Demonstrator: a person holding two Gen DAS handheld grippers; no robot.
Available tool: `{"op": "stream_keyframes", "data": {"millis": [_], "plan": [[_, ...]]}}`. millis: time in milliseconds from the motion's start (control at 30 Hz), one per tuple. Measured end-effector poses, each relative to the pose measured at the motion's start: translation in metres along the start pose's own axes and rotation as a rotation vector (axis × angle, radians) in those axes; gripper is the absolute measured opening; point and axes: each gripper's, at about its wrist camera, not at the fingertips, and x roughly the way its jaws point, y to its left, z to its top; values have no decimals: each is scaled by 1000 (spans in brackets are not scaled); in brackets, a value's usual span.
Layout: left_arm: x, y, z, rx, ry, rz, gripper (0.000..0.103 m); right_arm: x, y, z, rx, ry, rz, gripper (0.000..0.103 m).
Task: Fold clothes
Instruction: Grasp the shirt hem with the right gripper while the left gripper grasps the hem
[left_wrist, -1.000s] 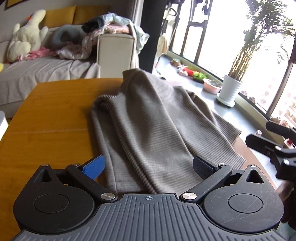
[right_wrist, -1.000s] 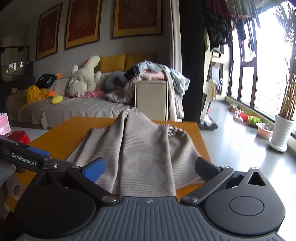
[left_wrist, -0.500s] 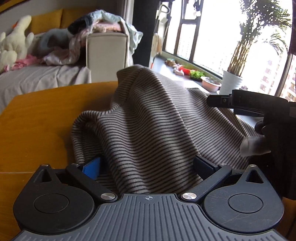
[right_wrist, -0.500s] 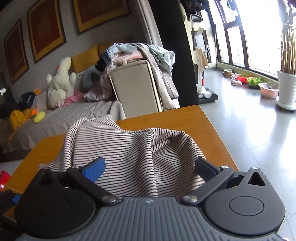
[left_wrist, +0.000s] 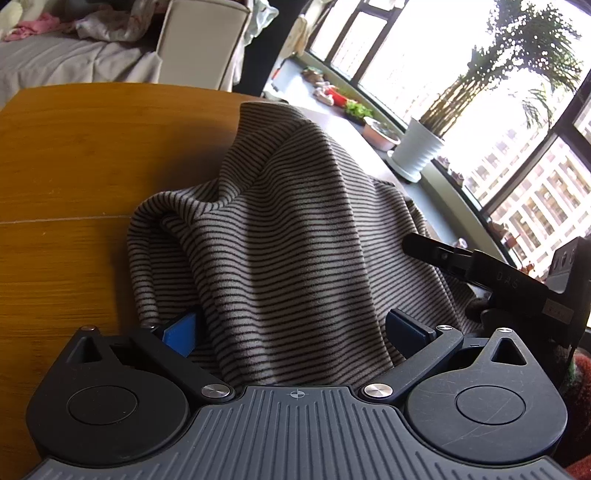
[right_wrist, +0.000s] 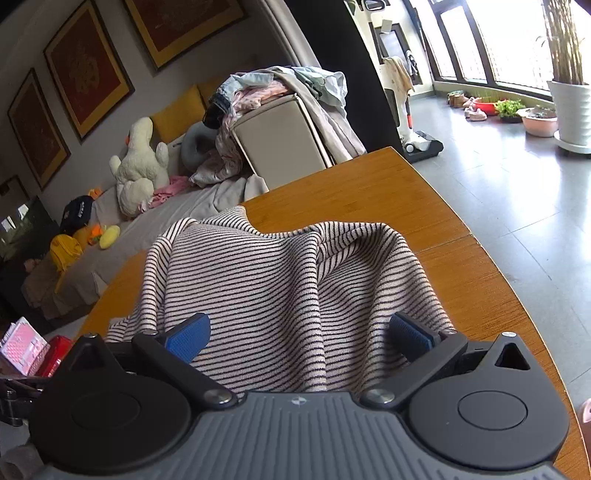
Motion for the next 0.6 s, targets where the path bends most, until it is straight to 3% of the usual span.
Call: {"op": "stream_keyframes", "data": {"millis": [33,67,167,267,400,467,533,600], "plan": [[0,-6,-1,29,2,4,92,0,2,1,-8,5,-5,103],[-1,-12,-3,60,3,8,61,1,3,1,-16,10,-10,103],[-4,-30,-3,164,-46,54,26,1,7,2,-29,18,-18,103],[-23,-15,25,92,-139,37,13,3,10,3,-53,36,-29,103],[-72,41,81,-39,-342,149,13,7,21,4,-126,80,-64,103],[-75,79,100,-128,-322,144,13,10,25,5,-143,99,-80,103],[-60,113,108,-191,-229,123,13,15,32,7,-182,133,-105,103],[-42,130,106,-194,-137,132,14,22,42,8,-238,177,-135,103]]}}
